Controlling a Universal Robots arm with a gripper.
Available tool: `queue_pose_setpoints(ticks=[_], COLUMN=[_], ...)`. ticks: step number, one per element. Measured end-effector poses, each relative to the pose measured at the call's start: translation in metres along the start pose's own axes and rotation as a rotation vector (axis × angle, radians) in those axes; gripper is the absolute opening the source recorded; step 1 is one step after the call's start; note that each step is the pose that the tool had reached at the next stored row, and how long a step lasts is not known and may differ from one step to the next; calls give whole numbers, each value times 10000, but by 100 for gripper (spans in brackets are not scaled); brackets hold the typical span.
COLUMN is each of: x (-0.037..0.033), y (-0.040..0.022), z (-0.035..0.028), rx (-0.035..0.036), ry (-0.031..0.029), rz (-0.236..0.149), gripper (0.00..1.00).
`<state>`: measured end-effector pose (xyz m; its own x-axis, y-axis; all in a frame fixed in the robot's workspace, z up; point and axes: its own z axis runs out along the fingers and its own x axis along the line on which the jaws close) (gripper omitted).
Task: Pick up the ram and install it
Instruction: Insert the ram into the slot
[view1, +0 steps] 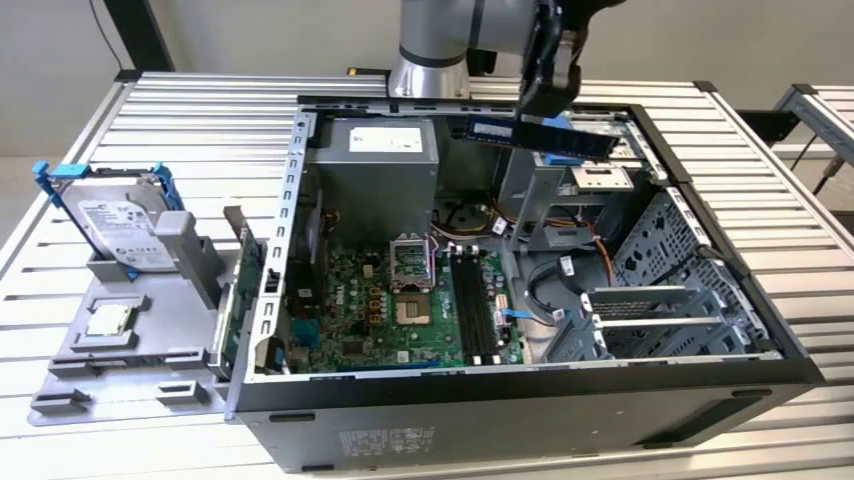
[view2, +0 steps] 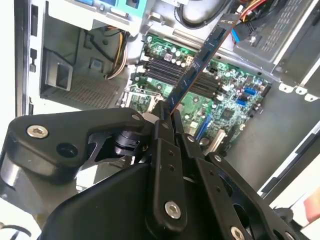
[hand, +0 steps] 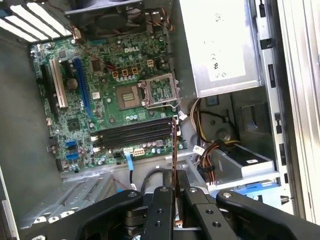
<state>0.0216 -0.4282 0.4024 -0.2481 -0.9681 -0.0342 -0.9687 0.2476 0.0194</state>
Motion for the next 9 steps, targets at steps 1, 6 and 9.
queue_pose_setpoints(ticks=[1,6,9], x=[0,0,0], y=[0,0,0], z=[0,0,0], rx=[6,33,50], ry=[-4,-19,-28], rz=[159,962,1440], gripper=[0,0,0])
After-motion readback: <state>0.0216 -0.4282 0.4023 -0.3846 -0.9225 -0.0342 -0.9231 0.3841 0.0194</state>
